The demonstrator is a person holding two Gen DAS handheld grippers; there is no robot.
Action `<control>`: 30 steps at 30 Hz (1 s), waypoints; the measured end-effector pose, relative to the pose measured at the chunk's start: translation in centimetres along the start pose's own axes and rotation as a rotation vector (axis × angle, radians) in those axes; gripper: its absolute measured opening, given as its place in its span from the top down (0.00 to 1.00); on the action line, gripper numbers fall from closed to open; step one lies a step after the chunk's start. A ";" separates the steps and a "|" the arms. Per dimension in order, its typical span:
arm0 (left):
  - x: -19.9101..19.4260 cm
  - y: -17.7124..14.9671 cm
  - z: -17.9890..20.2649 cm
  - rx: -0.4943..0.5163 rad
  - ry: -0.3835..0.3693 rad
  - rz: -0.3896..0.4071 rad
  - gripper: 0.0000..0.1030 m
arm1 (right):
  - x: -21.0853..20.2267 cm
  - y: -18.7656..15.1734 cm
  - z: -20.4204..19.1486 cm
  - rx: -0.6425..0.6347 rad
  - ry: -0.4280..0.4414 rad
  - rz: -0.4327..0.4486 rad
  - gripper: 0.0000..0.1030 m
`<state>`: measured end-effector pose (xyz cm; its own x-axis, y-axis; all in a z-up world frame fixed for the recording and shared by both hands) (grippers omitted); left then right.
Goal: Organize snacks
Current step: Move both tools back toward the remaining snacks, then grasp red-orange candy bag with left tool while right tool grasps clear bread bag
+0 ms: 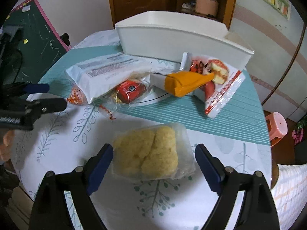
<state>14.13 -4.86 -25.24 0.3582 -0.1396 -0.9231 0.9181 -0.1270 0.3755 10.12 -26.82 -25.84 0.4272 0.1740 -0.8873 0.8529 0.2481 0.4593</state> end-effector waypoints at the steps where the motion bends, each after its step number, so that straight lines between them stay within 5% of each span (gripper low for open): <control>1: 0.5 0.2 0.0 -0.009 -0.002 -0.007 0.05 | 0.3 0.0 -0.1 -0.001 0.005 -0.004 0.13; 11: 3.4 1.6 0.1 -0.033 0.058 -0.007 0.07 | 2.0 0.3 0.1 0.044 0.054 -0.021 0.13; 20: 3.4 1.8 0.8 -0.021 0.078 0.041 0.31 | 2.2 -0.2 -0.9 0.005 -0.026 -0.005 0.13; 30: 2.1 0.1 0.7 -0.029 0.053 0.076 0.45 | 1.5 -0.4 -0.8 0.028 -0.020 0.038 0.32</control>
<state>14.86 -5.82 -27.11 0.4350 -0.0951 -0.8954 0.8921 -0.0894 0.4429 10.18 -25.86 -27.35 0.4652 0.1634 -0.8700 0.8439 0.2146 0.4916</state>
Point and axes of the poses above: each gripper's, at about its wrist camera, not at the fingertips, and x roughly the way its jaws point, z to its right, y to its top, the point moved 4 cm from there along x, roughly the way its jaws point, and after that the axes turned 5 degrees about -z, right-handed, at the moved point
